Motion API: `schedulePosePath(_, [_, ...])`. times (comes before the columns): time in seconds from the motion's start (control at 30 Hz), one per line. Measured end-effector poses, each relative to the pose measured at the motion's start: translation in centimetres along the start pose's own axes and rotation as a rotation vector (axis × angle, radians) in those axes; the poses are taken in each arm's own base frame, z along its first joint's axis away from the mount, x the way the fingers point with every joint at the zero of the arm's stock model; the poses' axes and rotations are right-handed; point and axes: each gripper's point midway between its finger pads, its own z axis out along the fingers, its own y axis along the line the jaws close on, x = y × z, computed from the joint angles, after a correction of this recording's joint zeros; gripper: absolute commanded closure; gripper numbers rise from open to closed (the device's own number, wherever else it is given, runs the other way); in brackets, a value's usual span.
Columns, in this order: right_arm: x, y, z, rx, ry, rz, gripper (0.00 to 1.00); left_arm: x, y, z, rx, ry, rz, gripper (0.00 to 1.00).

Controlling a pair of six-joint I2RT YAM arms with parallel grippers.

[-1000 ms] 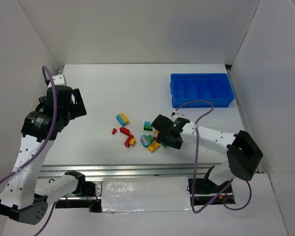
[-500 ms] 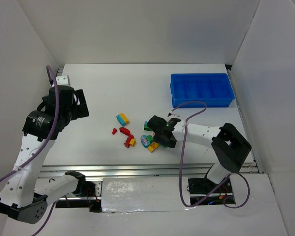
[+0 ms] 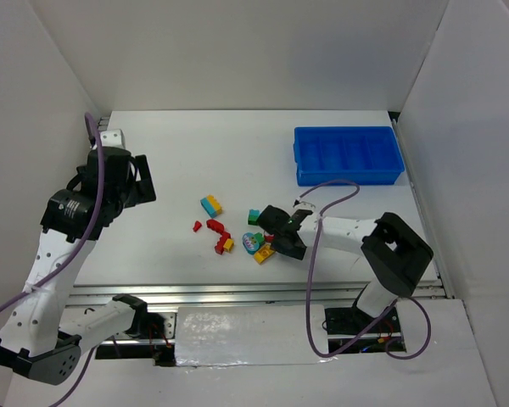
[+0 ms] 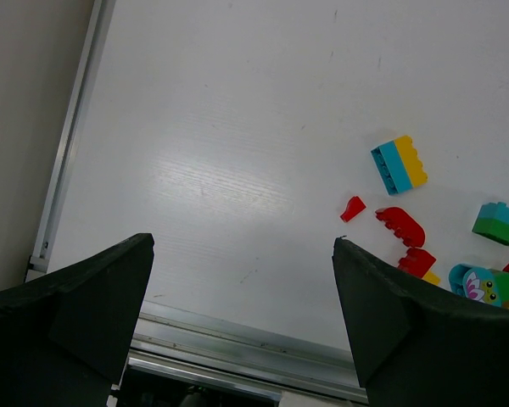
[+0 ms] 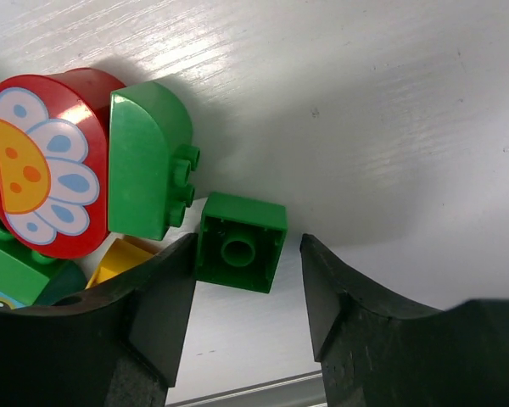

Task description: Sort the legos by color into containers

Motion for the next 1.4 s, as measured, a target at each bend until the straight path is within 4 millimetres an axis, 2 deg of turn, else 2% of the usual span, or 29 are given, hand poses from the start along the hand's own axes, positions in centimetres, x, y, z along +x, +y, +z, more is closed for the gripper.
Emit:
schedulePosePath(0.1, [-0.1, -0.3, 0.1, -0.006, -0.007, -0.001, 0.54, 0.0, 0.0, 0.0, 0.002, 0.001, 0.000, 0.00])
schedulePosePath(0.13, [-0.1, -0.4, 0.1, -0.006, -0.008, -0.006, 0.63, 0.0, 0.0, 0.0, 0.002, 0.001, 0.000, 0.00])
schedulePosePath(0.23, [-0.4, -0.6, 0.1, -0.010, -0.011, -0.009, 0.83, 0.0, -0.1, 0.0, 0.003, 0.002, 0.001, 0.00])
schedulePosePath(0.37, [-0.8, -0.7, -0.2, -0.022, -0.023, -0.003, 0.85, 0.0, -0.1, 0.0, 0.002, 0.003, 0.001, 0.00])
schedulePosePath(0.43, [-1.6, -0.8, -1.3, -0.042, -0.043, 0.013, 0.85, 0.0, -0.1, 0.0, 0.002, 0.003, 0.001, 0.00])
schedulePosePath(0.5, [-3.3, -1.0, -3.4, -0.082, -0.079, 0.047, 0.85, 0.0, -0.1, 0.0, 0.002, 0.002, 0.001, 0.01])
schedulePosePath(0.57, [-6.1, -1.2, -5.9, -0.134, -0.123, 0.103, 0.85, 0.1, 0.0, 0.1, 0.001, 0.002, 0.001, 0.01])
schedulePosePath(0.67, [-14.0, -2.3, -9.7, -0.211, -0.254, 0.244, 0.88, 0.5, 0.0, 0.2, -0.002, 0.011, 0.006, 0.00])
schedulePosePath(0.73, [-18.9, -4.2, -11.0, -0.200, -0.338, 0.308, 0.89, 0.6, 0.0, 0.3, -0.003, 0.014, 0.008, 0.01])
schedulePosePath(0.8, [-23.7, -6.4, -11.2, -0.151, -0.388, 0.350, 0.89, 0.6, 0.0, 0.3, -0.003, 0.014, 0.008, 0.00])
schedulePosePath(0.9, [-29.9, -9.2, -9.9, -0.058, -0.406, 0.382, 0.90, 0.6, 0.0, 0.2, -0.002, 0.012, 0.006, 0.01])
schedulePosePath(0.97, [-33.9, -11.1, -7.8, 0.012, -0.401, 0.409, 0.90, 0.7, 0.0, 0.3, 0.000, 0.011, 0.005, 0.00])
schedulePosePath(1.03, [-36.8, -12.8, -5.5, 0.068, -0.391, 0.431, 0.89, 0.9, 0.1, 0.3, 0.000, 0.014, 0.007, 0.01])
schedulePosePath(1.07, [-37.6, -13.7, -4.1, 0.100, -0.370, 0.438, 0.89, 1.0, 0.1, 0.4, -0.001, 0.017, 0.008, 0.01])
schedulePosePath(1.2, [-39.2, -16.5, -0.4, 0.183, -0.306, 0.455, 0.86, 1.2, 0.0, 0.4, 0.005, 0.022, 0.008, 0.01])
schedulePosePath(1.27, [-39.7, -17.7, 0.7, 0.201, -0.286, 0.460, 0.81, 1.2, -0.1, 0.3, 0.015, 0.023, 0.006, 0.01])
schedulePosePath(1.3, [-39.9, -18.0, 1.2, 0.205, -0.277, 0.457, 0.73, 1.3, -0.2, 0.3, 0.020, 0.024, 0.005, 0.01])
schedulePosePath(1.4, [-40.8, -19.0, 2.3, 0.216, -0.260, 0.448, 0.70, 2.0, -0.1, 0.3, 0.022, 0.032, 0.008, 0.00])
